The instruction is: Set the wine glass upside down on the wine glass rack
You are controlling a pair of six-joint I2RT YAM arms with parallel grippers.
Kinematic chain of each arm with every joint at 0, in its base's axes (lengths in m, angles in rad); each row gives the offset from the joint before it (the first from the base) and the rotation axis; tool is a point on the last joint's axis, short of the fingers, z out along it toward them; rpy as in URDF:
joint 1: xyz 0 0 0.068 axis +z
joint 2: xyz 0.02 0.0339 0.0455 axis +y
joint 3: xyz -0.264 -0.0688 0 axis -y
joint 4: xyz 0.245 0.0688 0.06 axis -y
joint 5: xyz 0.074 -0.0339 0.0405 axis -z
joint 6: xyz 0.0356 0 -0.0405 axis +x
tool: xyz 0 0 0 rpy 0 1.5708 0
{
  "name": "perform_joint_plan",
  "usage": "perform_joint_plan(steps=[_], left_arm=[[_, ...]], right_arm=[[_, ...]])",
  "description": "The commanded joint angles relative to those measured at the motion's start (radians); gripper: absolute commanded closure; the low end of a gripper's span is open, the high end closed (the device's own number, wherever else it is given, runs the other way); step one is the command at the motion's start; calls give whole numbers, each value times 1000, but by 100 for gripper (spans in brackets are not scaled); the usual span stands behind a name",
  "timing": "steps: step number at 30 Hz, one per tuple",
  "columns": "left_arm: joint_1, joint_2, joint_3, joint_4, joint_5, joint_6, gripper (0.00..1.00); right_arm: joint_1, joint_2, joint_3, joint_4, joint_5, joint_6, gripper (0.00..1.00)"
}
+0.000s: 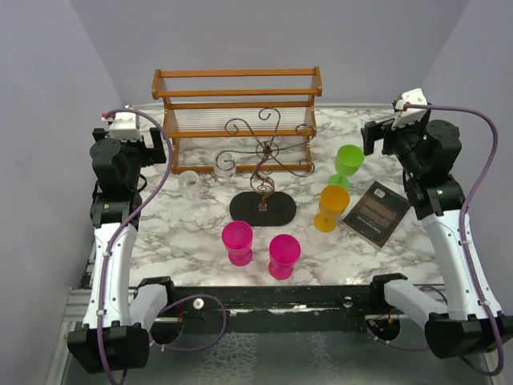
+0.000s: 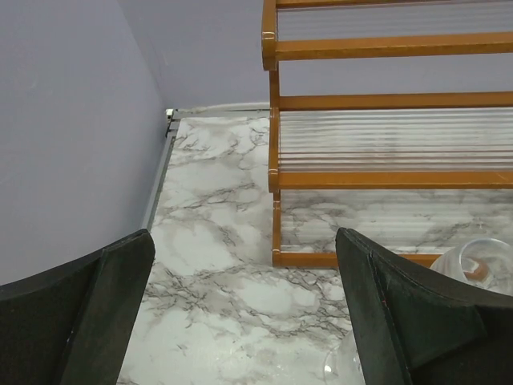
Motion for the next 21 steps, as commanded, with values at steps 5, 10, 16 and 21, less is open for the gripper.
perform_joint_plan(steps=[5, 10, 16, 21], left_arm=[[6, -17, 38, -11, -21, -17, 1], [6, -18, 42, -12, -22, -25, 1], [5, -20, 52, -18, -18, -37, 1], [6, -5, 87, -57, 64, -20, 1]], right_arm=[[7, 0, 34, -10, -11, -14, 0], [8, 6, 45, -21, -16, -19, 0], [8, 12, 87, -84, -35, -61, 1], [8, 52, 165, -242, -141, -164, 0]])
